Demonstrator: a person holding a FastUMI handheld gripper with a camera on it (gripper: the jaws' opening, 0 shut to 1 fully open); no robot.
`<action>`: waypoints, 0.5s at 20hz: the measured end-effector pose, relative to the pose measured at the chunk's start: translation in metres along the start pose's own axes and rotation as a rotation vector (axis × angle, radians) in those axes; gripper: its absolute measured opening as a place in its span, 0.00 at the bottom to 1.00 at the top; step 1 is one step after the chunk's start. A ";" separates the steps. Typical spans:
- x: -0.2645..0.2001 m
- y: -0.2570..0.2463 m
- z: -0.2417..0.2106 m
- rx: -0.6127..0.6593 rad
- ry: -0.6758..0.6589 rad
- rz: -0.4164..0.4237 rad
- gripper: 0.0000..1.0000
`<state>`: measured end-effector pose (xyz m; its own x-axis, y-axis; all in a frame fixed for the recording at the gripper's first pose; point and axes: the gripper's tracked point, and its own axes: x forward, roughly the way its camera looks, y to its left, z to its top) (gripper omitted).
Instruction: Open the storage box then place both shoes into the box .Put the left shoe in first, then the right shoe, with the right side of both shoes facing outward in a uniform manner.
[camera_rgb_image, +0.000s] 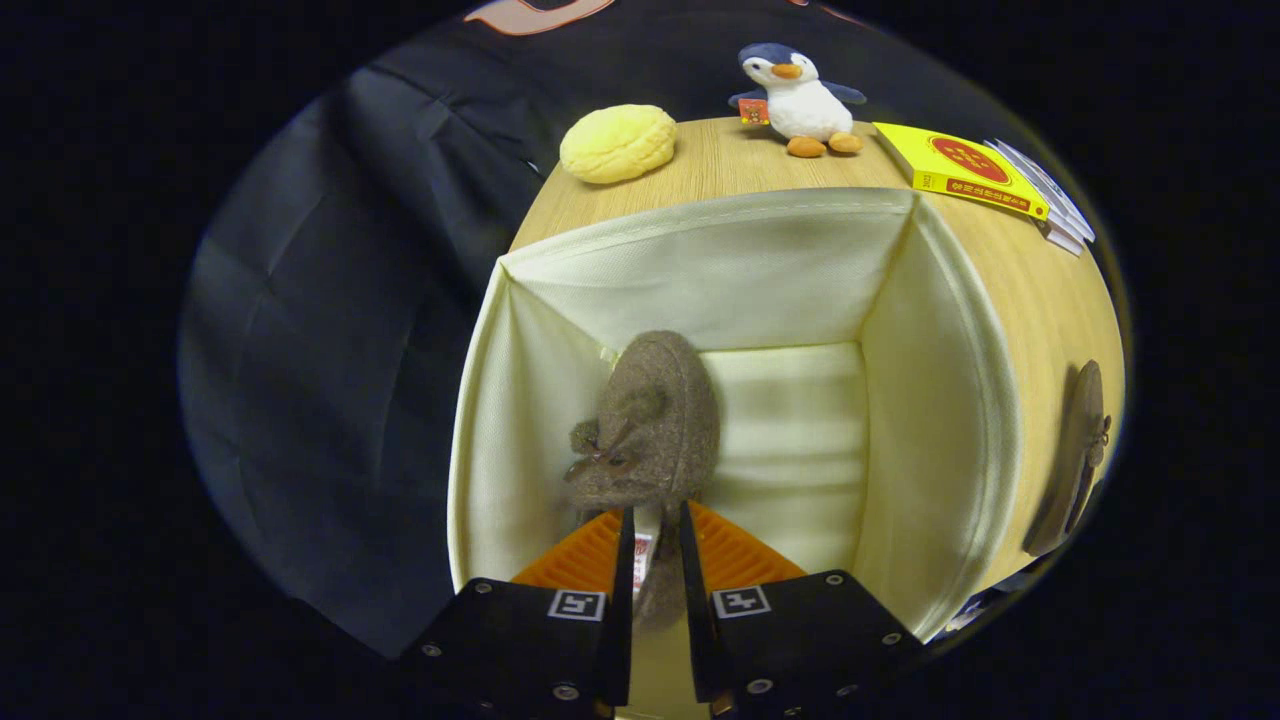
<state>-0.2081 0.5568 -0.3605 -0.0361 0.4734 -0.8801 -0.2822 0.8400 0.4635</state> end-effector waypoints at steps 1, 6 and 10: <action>-0.009 0.007 0.001 0.000 -0.009 0.051 0.30; -0.099 -0.011 0.031 -0.078 -0.161 0.156 0.53; -0.154 -0.081 0.049 -0.159 -0.332 0.071 0.70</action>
<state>-0.1329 0.4289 -0.2578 0.2450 0.6110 -0.7528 -0.4364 0.7628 0.4772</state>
